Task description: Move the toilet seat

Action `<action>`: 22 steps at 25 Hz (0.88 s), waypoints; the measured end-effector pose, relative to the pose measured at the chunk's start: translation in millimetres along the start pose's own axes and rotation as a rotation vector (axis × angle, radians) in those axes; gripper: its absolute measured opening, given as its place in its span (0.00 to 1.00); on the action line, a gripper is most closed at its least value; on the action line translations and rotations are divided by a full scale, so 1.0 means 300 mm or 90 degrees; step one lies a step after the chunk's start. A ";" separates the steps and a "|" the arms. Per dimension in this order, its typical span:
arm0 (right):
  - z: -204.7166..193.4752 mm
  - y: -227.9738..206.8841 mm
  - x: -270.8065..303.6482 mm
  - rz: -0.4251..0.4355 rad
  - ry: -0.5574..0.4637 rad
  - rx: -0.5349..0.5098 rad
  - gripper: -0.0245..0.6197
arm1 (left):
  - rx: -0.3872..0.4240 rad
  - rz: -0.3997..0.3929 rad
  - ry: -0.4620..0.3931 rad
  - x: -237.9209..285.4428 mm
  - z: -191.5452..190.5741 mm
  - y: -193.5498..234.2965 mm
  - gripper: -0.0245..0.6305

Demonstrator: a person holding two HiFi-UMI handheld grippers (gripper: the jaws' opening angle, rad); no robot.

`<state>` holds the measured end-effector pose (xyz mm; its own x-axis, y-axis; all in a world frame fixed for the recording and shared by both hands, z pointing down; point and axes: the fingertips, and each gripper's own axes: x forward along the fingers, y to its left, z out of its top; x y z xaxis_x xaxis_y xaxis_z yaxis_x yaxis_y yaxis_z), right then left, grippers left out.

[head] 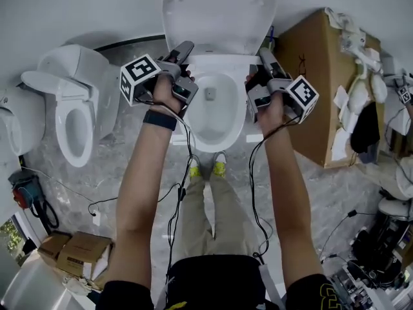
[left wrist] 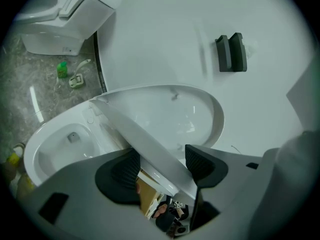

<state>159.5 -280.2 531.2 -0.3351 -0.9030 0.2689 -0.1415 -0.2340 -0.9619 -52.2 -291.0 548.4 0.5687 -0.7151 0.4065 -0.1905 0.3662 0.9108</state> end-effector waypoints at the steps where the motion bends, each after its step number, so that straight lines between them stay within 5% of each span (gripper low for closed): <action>1: 0.000 -0.001 -0.002 -0.002 -0.001 0.002 0.41 | -0.004 0.003 -0.001 -0.003 0.000 0.000 0.49; 22: 0.124 0.059 0.239 -0.070 -0.013 0.039 0.45 | -0.080 0.090 -0.018 0.175 0.156 -0.114 0.50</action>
<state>167.7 -362.5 531.5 -0.3009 -0.8778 0.3726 -0.1187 -0.3532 -0.9280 -53.2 -368.7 542.0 0.5200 -0.6672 0.5333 -0.1639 0.5348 0.8289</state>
